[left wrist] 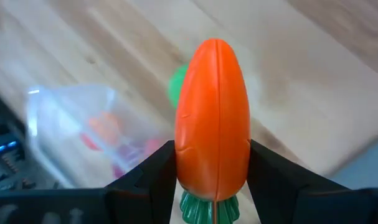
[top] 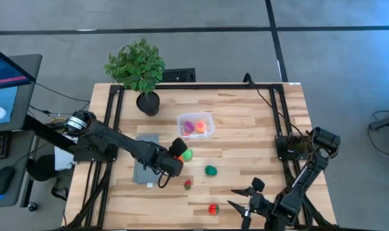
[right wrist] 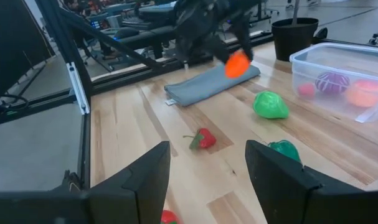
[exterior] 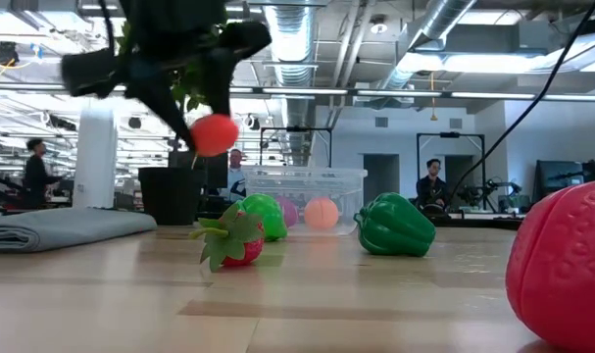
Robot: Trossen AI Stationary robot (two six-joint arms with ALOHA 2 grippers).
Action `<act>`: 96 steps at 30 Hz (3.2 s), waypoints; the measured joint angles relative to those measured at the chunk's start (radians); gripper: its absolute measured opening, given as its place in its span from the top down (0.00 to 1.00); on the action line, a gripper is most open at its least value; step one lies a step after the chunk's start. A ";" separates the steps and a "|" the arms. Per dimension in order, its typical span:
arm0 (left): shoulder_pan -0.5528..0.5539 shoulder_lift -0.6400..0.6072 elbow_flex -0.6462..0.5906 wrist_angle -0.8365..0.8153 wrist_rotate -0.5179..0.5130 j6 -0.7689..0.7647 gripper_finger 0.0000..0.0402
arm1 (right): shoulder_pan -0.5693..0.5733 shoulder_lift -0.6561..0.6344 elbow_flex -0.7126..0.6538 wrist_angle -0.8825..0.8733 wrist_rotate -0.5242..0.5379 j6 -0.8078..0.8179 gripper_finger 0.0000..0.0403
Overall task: Pick and placing Produce into tupperware
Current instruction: Put the carrot into the transparent container
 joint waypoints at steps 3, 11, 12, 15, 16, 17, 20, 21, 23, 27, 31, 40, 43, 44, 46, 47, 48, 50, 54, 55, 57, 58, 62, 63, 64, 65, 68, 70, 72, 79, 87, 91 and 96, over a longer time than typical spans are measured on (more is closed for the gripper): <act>0.026 0.000 0.036 0.001 -0.011 0.007 0.61 | 0.000 0.000 0.000 0.000 -0.001 -0.001 0.42; 0.173 -0.008 0.096 0.097 0.090 0.047 0.61 | 0.000 0.000 0.000 0.000 -0.003 -0.022 0.42; 0.198 -0.009 0.105 0.118 0.114 0.052 0.61 | 0.000 0.000 0.000 0.000 -0.003 -0.026 0.42; 0.270 -0.011 0.144 0.134 0.187 0.060 0.61 | 0.000 0.000 0.000 0.000 -0.003 -0.027 0.42; 0.294 -0.011 0.160 0.142 0.217 0.060 0.61 | 0.000 0.000 -0.002 0.002 -0.003 -0.027 0.42; 0.318 -0.012 0.177 0.149 0.250 0.060 0.61 | 0.000 0.000 -0.004 0.001 -0.003 -0.026 0.42; 0.390 -0.012 0.222 0.154 0.348 0.057 0.61 | 0.000 0.019 -0.004 0.017 -0.003 -0.027 0.42; 0.413 -0.012 0.233 0.165 0.385 0.051 0.61 | 0.000 0.031 -0.004 0.013 -0.002 -0.028 0.42; 0.455 -0.012 0.252 0.178 0.463 0.033 0.61 | 0.001 0.046 -0.006 0.006 -0.010 -0.027 0.42; 0.526 -0.013 0.272 0.203 0.599 -0.006 0.61 | -0.001 0.051 -0.005 0.005 -0.010 -0.027 0.42; 0.591 -0.013 0.272 0.213 0.657 -0.036 0.61 | -0.002 0.051 -0.005 0.008 -0.010 -0.027 0.42; 0.725 0.026 0.267 0.245 0.810 -0.154 0.62 | -0.002 0.051 -0.005 0.011 -0.009 -0.027 0.42; 0.743 0.060 0.263 0.234 0.865 -0.182 0.62 | -0.002 0.051 -0.004 0.009 -0.010 -0.028 0.42; 0.747 0.071 0.263 0.230 0.878 -0.190 0.62 | 0.000 0.051 -0.004 0.007 -0.010 -0.028 0.42; 0.749 0.088 0.263 0.219 0.888 -0.197 0.62 | 0.000 0.051 -0.004 0.007 -0.010 -0.027 0.42; 0.751 0.099 0.263 0.210 0.886 -0.197 0.62 | 0.000 0.051 -0.004 0.007 -0.010 -0.027 0.42; 0.751 0.113 0.265 0.217 0.885 -0.193 0.62 | 0.000 0.051 -0.004 0.007 -0.010 -0.027 0.42; 0.753 0.130 0.262 0.206 0.884 -0.194 0.62 | 0.000 0.051 -0.004 0.007 -0.010 -0.027 0.42; 0.756 0.163 0.263 0.197 0.898 -0.198 0.62 | 0.000 0.051 -0.004 0.008 -0.018 -0.027 0.42; 0.756 0.172 0.263 0.199 0.898 -0.197 0.62 | 0.000 0.051 -0.004 0.009 -0.022 -0.027 0.42; 0.754 0.193 0.263 0.189 0.898 -0.197 0.62 | 0.000 0.051 -0.004 0.008 -0.025 -0.027 0.42; 0.754 0.199 0.263 0.188 0.898 -0.197 0.62 | 0.000 0.051 -0.004 0.009 -0.025 -0.027 0.42; 0.753 0.229 0.264 0.180 0.899 -0.196 0.62 | 0.000 0.051 -0.004 0.011 -0.025 -0.027 0.42; 0.752 0.236 0.263 0.178 0.898 -0.194 0.62 | 0.000 0.051 -0.004 0.010 -0.025 -0.027 0.42; 0.752 0.242 0.263 0.182 0.898 -0.193 0.62 | 0.000 0.051 -0.004 0.011 -0.026 -0.027 0.42; 0.752 0.244 0.263 0.181 0.897 -0.191 0.62 | 0.000 0.051 -0.004 0.011 -0.026 -0.027 0.42; 0.752 0.246 0.263 0.182 0.894 -0.190 0.62 | 0.000 0.051 -0.004 0.011 -0.026 -0.027 0.42; 0.752 0.247 0.263 0.183 0.879 -0.190 0.62 | 0.000 0.051 -0.004 0.011 -0.026 -0.027 0.42; 0.752 0.247 0.263 0.182 0.876 -0.190 0.62 | 0.000 0.051 -0.004 0.011 -0.026 -0.026 0.42; 0.739 0.247 0.263 0.163 0.853 -0.190 0.62 | 0.000 0.051 -0.004 0.011 -0.026 -0.026 0.42; 0.722 0.247 0.263 0.154 0.843 -0.191 0.62 | 0.000 0.051 -0.004 0.015 -0.026 -0.026 0.42; 0.716 0.247 0.263 0.151 0.818 -0.191 0.60 | 0.000 0.051 -0.004 0.015 -0.027 -0.019 0.42; 0.713 0.247 0.263 0.144 0.816 -0.191 0.55 | 0.000 0.051 -0.004 0.014 -0.027 -0.019 0.42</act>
